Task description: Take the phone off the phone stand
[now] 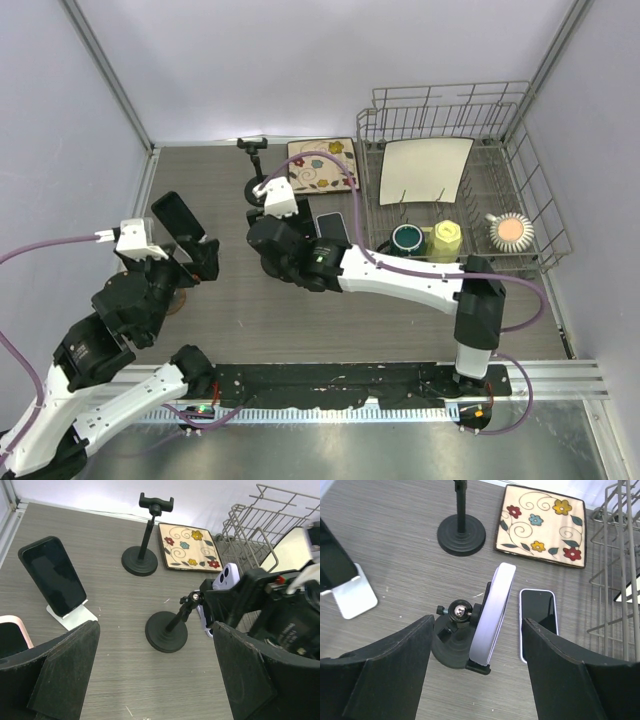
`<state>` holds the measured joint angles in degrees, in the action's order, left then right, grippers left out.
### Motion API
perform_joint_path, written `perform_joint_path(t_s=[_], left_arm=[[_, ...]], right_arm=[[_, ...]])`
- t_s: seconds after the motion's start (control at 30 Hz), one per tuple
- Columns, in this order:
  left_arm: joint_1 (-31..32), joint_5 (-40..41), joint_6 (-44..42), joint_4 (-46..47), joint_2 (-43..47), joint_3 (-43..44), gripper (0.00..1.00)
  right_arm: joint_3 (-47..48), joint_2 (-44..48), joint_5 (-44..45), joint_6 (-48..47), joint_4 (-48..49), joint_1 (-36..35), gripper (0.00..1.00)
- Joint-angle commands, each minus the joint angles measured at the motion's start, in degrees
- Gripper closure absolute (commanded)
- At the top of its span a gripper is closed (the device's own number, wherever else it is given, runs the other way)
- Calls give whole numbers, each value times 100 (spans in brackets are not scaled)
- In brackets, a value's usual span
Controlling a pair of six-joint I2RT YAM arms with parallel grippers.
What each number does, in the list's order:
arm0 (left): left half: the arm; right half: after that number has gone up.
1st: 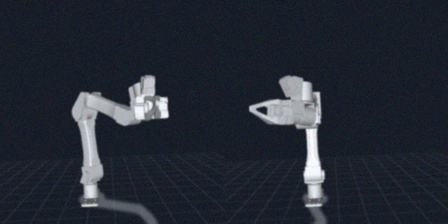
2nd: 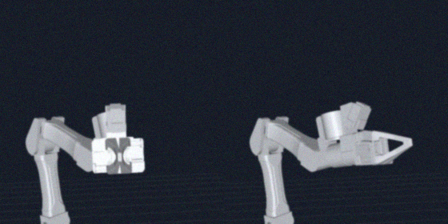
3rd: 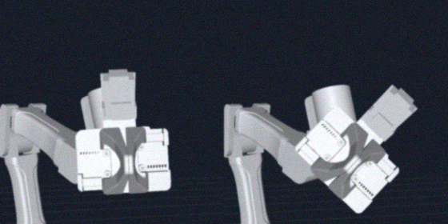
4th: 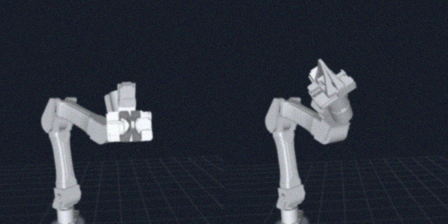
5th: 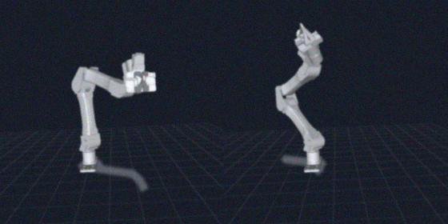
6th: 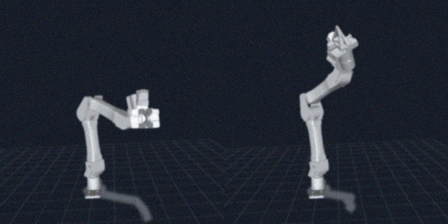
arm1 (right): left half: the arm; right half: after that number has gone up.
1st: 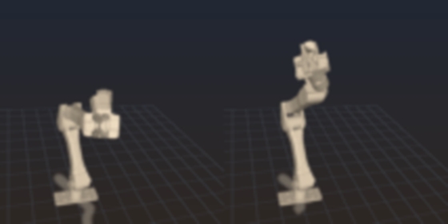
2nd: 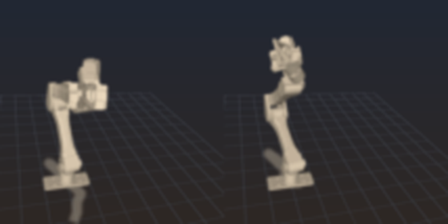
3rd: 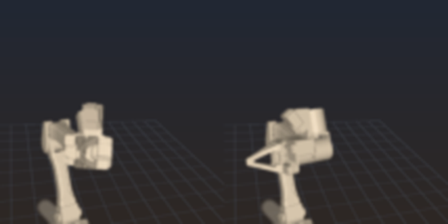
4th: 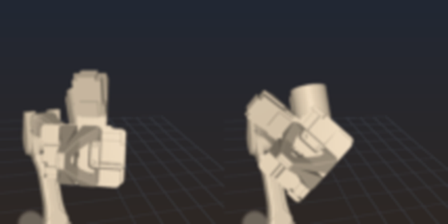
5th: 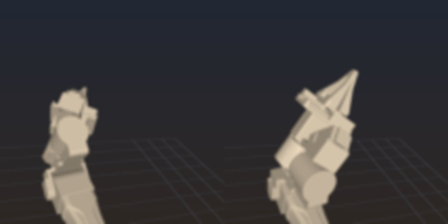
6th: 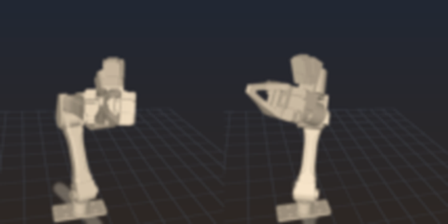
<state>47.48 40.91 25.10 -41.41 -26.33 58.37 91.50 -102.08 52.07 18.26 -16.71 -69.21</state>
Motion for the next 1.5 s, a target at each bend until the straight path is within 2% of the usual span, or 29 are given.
perform_joint_path(t_s=[0.0, 0.2, 0.3, 0.33, 0.4, 0.43, 0.5, 0.53, 0.63, 0.77, 0.9, 1.07, 1.27, 1.33, 1.47], left_arm=[[-20, -240, 30, -69, 31, -54, 0], [-20, -600, 100, -69, 57, -185, 0], [-29, -741, 91, -52, 49, -264, 0], [-20, -777, 74, -43, 49, -291, 0], [-20, -873, 21, 1, 14, -369, 0], [-29, -952, -23, 19, 5, -396, 0], [-20, -1040, -67, 106, -21, -536, 0], [-29, -1180, -154, 150, -22, -598, 0], [-29, -1487, -260, 361, -83, -862, 0], [-20, -1883, -471, 879, -153, -1466, 0], [-29, -2016, -717, 1819, -171, -2179, 0], [-29, -2297, -1244, 3101, -557, -2821, 0], [-239, -3061, -1517, 4042, -1741, -2700, 0], [-520, -3350, -1317, 4123, -2051, -2603, 0], [-960, -3607, -1008, 4859, -2456, -2690, 3]], right_arm=[[351, -250, 742, -86, 221, 13, 26], [324, -435, 1059, -25, 238, 109, 36], [333, -435, 1068, -16, 256, 145, 47], [324, -427, 1042, -42, 273, 153, 54], [280, -409, 954, -51, 291, 180, 62], [228, -365, 902, -51, 300, 180, 71], [123, -286, 630, -164, 405, 197, 79], [-52, -155, 498, -252, 623, 215, 87], [-404, 48, 102, -577, 993, 276, 99], [-923, 547, -451, -920, 1415, 390, 99], [-1529, 1023, -1242, -1376, 2030, 496, 99], [-1996, 1410, -2016, -1791, 2268, 557, 99], [-2251, 1665, -2587, -1976, 2462, 681, 99], [-2312, 1692, -2693, -2002, 2506, 716, 99], [-2330, 1700, -2878, -2107, 2524, 760, 99]])
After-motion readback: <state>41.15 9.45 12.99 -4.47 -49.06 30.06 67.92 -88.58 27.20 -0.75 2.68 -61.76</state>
